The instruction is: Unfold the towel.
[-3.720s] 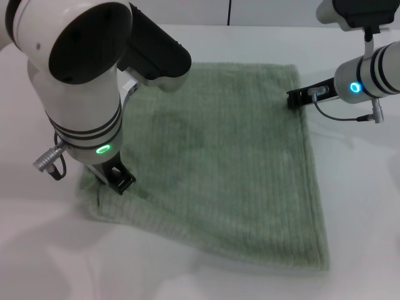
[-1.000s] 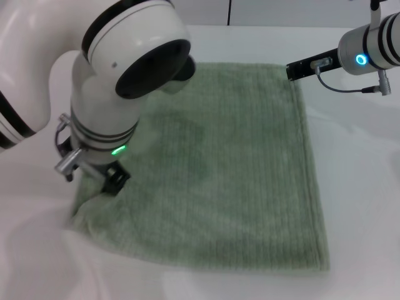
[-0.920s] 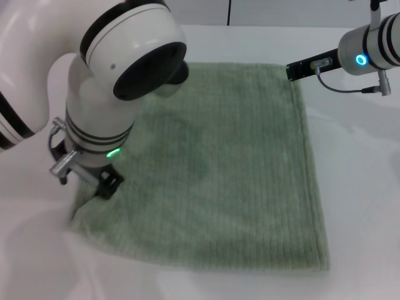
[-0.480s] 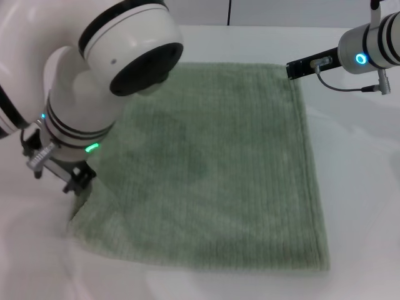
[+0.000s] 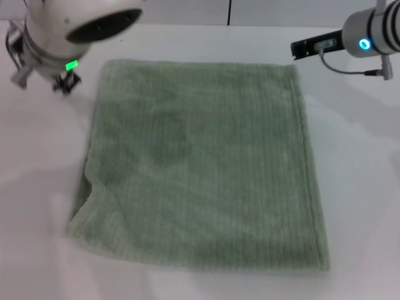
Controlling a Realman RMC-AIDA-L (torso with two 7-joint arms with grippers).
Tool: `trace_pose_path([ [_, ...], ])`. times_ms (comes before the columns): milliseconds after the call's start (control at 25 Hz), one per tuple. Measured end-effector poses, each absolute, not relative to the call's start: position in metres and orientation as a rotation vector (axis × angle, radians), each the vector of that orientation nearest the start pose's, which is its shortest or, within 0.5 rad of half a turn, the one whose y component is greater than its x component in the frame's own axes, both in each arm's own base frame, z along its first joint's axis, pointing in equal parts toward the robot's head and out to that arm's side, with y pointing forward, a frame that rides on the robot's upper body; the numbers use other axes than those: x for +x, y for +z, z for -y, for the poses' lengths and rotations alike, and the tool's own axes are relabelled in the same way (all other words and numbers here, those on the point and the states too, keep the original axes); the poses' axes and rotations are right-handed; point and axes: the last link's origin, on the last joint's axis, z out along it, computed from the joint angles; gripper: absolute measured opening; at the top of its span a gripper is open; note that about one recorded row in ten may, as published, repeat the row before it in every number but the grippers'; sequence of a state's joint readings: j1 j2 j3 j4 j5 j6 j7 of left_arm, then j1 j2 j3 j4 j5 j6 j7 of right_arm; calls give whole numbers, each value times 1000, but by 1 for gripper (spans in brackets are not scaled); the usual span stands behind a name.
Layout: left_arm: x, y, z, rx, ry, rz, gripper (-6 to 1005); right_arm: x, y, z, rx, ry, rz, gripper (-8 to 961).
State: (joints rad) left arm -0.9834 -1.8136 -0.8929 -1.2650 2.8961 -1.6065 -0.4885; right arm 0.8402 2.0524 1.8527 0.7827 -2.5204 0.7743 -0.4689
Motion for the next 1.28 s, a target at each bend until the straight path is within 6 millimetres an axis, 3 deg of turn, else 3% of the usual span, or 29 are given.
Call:
trace_pose_path([
  [200,-127,13,-413,-1866,725,664,638,190,-8,-468,-2151,32,-1025,-1],
  [320,-108,12,-423,-2040,441,619,638,193,-8,-469,-2144,17,-1020,-1],
  [400,-103,19,-429,-2076,294,577,638,193,-8,-469,-2143,20,-1018,-1],
  [440,-99,30,-434,-2090,121,515,638,191,-7,-470,-2141,33,-1009,-1],
  [480,-99,30,-434,-2090,121,515,638,191,-7,-470,-2141,33,-1009,-1],
  [520,-101,44,-438,-2058,-34,437,638,189,-6,-472,-2135,51,-992,-1],
  [600,-103,52,-439,-2024,-86,386,639,188,-5,-474,-2128,65,-968,-1],
  [640,-117,76,-439,-1914,-127,273,639,186,-5,-474,-2127,74,-952,-1],
  [800,-136,100,-435,-1795,-130,152,639,183,-3,-474,-2120,143,-916,-1],
  [840,-152,109,-427,-1713,-188,148,639,179,-1,-474,-2119,225,-885,-1],
  [920,-158,112,-425,-1680,-215,153,639,173,2,-473,-2110,317,-862,-1],
  [960,-174,119,-417,-1610,-276,171,644,172,5,-473,-2100,363,-856,-1],
  [1160,-188,121,-412,-1554,-334,189,666,176,15,-465,-2049,521,-789,-1],
  [1200,-188,121,-412,-1554,-334,189,710,180,17,-462,-2036,560,-781,-1],
  [1240,-215,113,-402,-1466,-410,166,754,187,23,-453,-2003,644,-767,-1],
  [1280,-215,113,-402,-1466,-410,166,753,187,23,-453,-2003,644,-767,-1],
])
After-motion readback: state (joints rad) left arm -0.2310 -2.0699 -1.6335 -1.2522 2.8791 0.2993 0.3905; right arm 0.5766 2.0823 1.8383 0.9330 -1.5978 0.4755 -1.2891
